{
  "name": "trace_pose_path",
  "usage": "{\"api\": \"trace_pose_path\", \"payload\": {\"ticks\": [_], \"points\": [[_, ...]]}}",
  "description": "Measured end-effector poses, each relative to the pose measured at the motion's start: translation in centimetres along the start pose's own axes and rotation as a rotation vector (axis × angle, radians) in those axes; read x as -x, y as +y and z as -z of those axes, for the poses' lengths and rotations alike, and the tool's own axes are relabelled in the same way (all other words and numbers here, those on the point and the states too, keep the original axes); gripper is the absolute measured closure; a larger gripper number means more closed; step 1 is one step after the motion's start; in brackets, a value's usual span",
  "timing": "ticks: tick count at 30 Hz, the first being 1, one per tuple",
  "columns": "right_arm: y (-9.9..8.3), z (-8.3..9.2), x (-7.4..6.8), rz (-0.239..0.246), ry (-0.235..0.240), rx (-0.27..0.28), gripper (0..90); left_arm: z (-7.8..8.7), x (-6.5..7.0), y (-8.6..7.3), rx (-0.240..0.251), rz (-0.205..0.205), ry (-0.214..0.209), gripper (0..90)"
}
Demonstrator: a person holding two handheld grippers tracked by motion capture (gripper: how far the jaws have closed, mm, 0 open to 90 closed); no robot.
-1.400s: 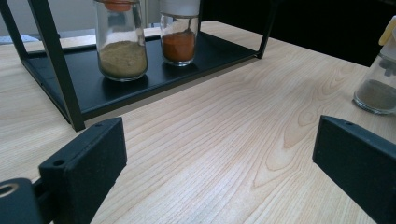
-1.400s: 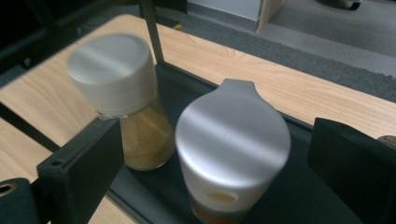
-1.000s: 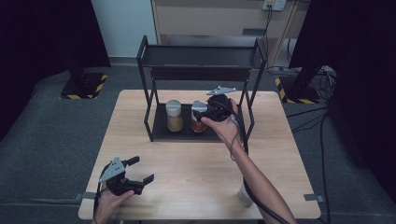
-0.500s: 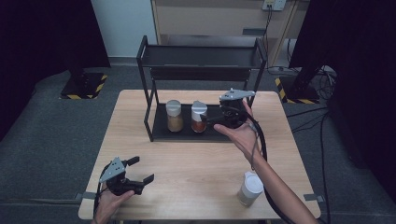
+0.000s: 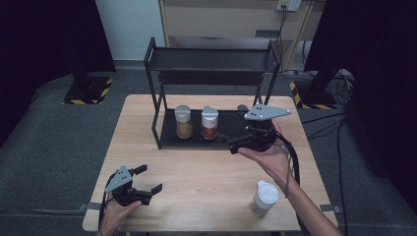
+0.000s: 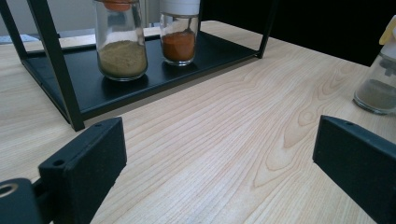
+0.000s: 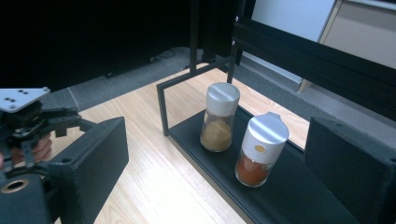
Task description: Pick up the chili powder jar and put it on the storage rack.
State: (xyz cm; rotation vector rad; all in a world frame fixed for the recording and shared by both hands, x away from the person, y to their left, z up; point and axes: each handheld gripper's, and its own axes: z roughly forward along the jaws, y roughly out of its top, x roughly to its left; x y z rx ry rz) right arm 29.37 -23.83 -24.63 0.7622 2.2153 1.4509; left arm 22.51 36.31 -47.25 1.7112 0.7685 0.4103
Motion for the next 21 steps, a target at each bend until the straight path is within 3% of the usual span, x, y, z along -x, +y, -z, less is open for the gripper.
{"api": "trace_pose_path", "payload": {"ticks": [11, 15, 21], "points": [[-2.6, 4.3, -0.8, -0.001, -0.013, 0.066, 7.1, 0.0, 0.0, 0.0, -0.002, -0.002, 0.001, 2.1], [-3.6, 5.8, -1.4, 0.018, -0.051, 0.077, 7.0, -0.1, 0.0, 0.0, -0.003, -0.003, 0.0, 2.1], [-5.8, 7.2, -1.5, -0.01, -0.069, 0.102, 6.9, -0.1, 0.0, 0.0, -0.006, -0.004, 0.001, 2.1]]}}
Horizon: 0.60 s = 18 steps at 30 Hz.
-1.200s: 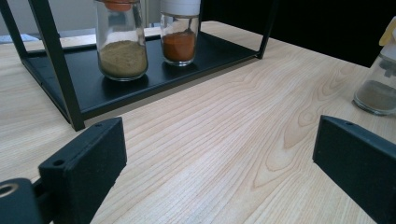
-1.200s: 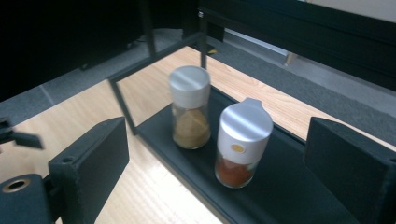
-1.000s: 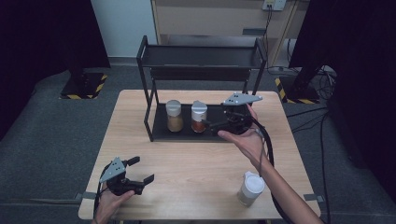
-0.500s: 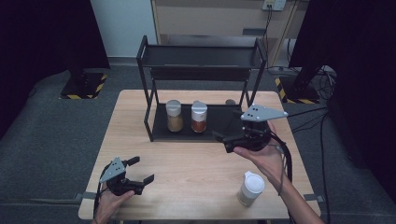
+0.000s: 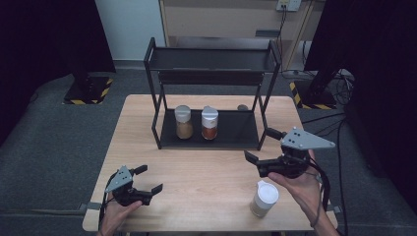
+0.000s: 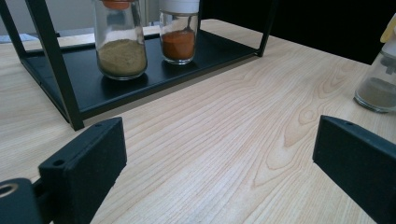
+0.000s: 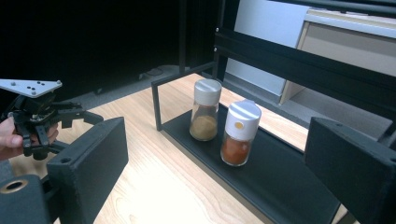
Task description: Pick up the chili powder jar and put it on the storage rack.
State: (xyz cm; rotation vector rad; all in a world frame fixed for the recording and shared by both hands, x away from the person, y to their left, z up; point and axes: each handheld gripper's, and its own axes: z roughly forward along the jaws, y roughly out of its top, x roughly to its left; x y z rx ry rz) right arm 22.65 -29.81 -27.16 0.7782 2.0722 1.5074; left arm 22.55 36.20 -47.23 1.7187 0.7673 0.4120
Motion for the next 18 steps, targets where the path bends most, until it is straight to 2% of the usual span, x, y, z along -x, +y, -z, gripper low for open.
{"api": "trace_pose_path", "payload": {"ticks": [8, 11, 18], "points": [[-2.8, 2.0, -0.1, -0.028, -0.065, 0.003, 6.7, 0.0, 0.0, 0.0, 0.002, 0.001, 0.0, 2.1], [-3.9, 2.7, -0.2, -0.03, -0.109, 0.0, 6.6, 0.0, 0.0, 0.0, 0.001, 0.0, 0.0, 2.1], [-6.9, 4.1, 0.4, -0.069, -0.177, -0.002, 6.0, 0.0, 0.0, 0.0, 0.002, -0.006, 0.002, 2.3]]}}
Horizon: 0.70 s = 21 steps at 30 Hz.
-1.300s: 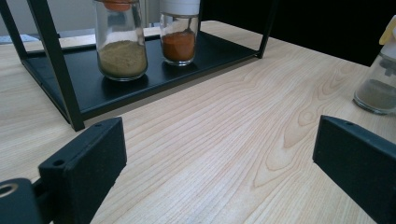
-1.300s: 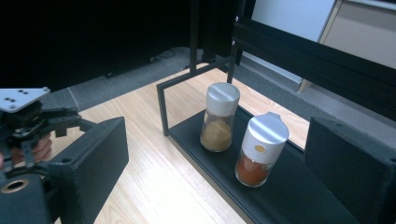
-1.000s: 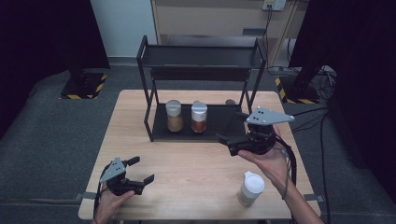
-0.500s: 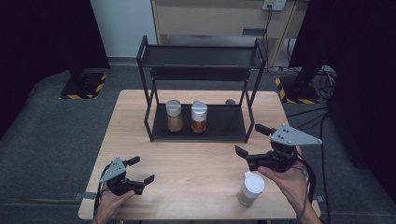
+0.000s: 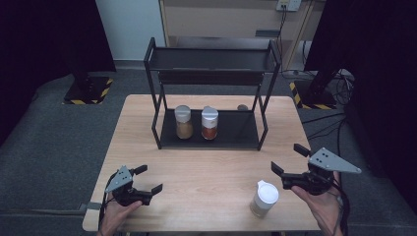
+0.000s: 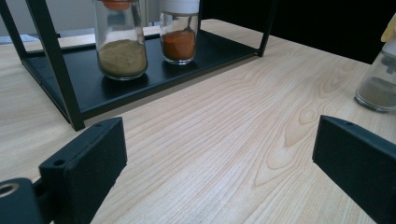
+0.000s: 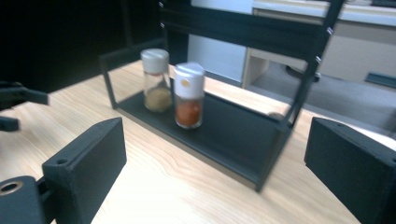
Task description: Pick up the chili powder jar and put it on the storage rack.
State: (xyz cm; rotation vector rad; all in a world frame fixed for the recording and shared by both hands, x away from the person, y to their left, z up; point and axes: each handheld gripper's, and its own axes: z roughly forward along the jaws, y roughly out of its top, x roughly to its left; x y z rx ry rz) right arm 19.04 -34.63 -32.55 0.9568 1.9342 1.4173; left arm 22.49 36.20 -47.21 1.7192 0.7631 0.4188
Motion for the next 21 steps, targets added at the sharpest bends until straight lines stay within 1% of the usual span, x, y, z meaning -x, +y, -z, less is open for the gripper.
{"api": "trace_pose_path", "payload": {"ticks": [2, 4, 6, 11, 12, 18, 21], "points": [[-1.1, 0.2, 0.4, -0.016, -0.007, 0.006, 5.8, 0.0, 0.0, 0.0, 0.0, -0.001, 0.002, 2.3], [-2.1, 0.4, 0.6, -0.024, -0.023, 0.002, 5.4, 0.0, 0.0, 0.0, -0.002, -0.001, 0.003, 2.3], [-3.0, 0.6, 1.0, -0.039, -0.029, 0.0, 5.4, 0.0, 0.1, 0.0, -0.002, -0.002, 0.003, 2.3], [-4.9, 0.8, 1.2, -0.061, -0.056, -0.023, 5.5, 0.0, 0.1, 0.1, -0.004, -0.005, 0.004, 2.4], [-5.3, 0.9, 1.3, -0.068, -0.057, -0.02, 5.6, 0.0, 0.1, 0.1, -0.005, -0.005, 0.005, 2.4], [-6.8, 0.9, 1.1, -0.063, -0.078, -0.036, 5.8, -0.1, 0.1, 0.1, -0.006, -0.008, 0.004, 2.4], [-7.5, 0.9, 1.1, -0.065, -0.086, -0.031, 6.0, -0.1, 0.1, 0.1, -0.008, -0.009, 0.004, 2.4]]}}
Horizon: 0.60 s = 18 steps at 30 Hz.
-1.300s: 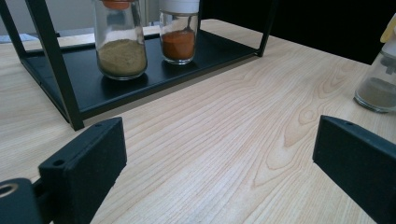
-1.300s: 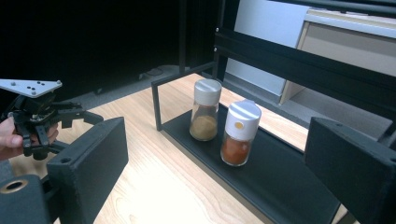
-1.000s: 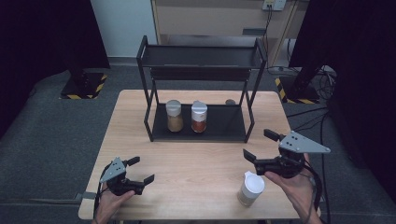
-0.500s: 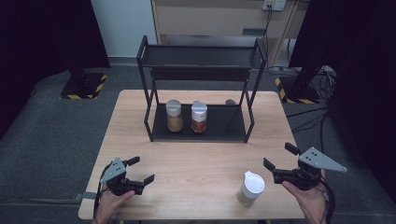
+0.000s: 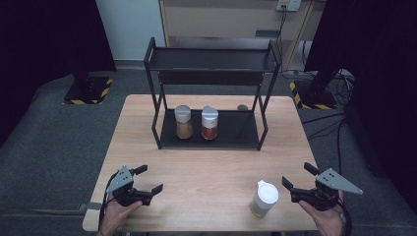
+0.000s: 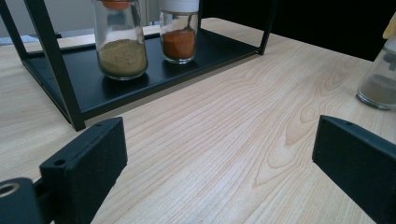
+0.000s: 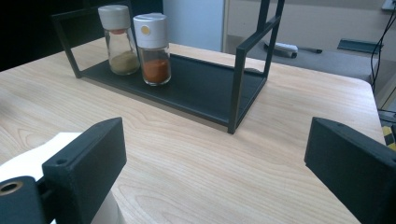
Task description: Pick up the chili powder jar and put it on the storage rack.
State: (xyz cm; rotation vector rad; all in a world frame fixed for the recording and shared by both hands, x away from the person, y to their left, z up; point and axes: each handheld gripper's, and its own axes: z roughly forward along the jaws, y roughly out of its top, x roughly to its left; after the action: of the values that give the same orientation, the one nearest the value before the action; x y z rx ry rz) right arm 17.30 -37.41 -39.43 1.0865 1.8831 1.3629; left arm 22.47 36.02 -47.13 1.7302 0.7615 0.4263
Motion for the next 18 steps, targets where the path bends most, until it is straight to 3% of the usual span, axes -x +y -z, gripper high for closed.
{"api": "trace_pose_path", "payload": {"ticks": [11, 18], "points": [[-1.7, -0.7, 0.2, 0.008, 0.0, -0.026, 6.2, -0.1, 0.1, 0.1, -0.006, -0.012, -0.001, 2.5], [-2.4, -1.1, 0.5, 0.027, 0.03, -0.03, 6.6, -0.1, 0.1, 0.1, -0.002, -0.016, -0.005, 2.5]]}}
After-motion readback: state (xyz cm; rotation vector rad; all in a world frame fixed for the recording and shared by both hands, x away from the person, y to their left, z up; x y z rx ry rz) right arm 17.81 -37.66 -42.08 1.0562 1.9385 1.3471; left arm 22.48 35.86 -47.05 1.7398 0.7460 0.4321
